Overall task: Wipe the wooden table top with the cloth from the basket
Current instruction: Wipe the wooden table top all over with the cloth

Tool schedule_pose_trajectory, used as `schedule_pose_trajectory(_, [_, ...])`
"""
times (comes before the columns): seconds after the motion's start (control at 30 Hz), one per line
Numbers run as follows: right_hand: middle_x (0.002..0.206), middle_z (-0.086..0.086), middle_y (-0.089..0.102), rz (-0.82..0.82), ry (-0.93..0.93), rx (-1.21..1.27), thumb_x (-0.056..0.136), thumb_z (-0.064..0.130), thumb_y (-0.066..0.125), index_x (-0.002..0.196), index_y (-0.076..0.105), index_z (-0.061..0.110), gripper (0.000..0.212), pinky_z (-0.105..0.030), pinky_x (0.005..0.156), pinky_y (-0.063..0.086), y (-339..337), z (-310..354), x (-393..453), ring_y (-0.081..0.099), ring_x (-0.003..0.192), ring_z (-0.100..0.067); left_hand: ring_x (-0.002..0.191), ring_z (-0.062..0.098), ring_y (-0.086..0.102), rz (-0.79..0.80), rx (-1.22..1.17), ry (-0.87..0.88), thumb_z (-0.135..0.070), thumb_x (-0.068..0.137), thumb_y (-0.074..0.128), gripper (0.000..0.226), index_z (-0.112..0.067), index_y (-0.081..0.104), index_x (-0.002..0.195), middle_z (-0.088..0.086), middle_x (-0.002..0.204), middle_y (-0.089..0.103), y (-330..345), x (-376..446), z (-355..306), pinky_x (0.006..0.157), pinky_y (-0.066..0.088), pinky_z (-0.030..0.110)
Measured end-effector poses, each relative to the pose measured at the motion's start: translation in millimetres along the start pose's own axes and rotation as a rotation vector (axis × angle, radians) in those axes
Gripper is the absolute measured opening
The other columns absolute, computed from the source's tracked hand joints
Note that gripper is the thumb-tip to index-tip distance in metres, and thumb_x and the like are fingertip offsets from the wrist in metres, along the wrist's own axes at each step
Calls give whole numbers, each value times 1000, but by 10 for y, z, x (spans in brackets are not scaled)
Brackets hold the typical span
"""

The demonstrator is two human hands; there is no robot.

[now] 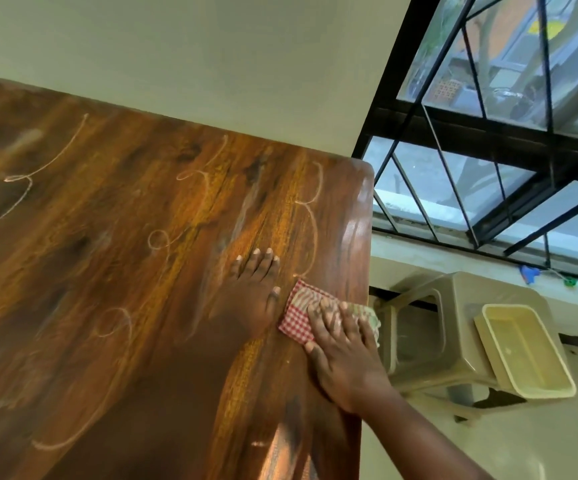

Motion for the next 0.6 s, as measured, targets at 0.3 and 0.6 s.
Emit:
schedule_pose_trajectory(0.3, [153,5,-26,-82,16,-22,100,51,14,146,-21,34,59,-40,110,-21,-317,-379,657,-28,140,-20,148,21,8,-49,91,-39,-36,100,30,47,-19,42,142,2,151,37,-232,147,-86,117,-12,47])
schedule_pose_trajectory(0.6, [159,1,-15,-80,-70,14,98,54,8,149,-13,37,58,-45,111,-16,-798,-947,2098,-10,145,-31,148,18,1,-51,104,-194,-38,100,29,50,-23,32,147,-2,159,22,-223,1063,76,118,-8,43])
Point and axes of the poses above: each hand's wrist, its own x-axis towards the middle knuckle, its own y-axis out of the palm, z = x × y, the point moved 7 cm from there along x, towards the middle knuckle
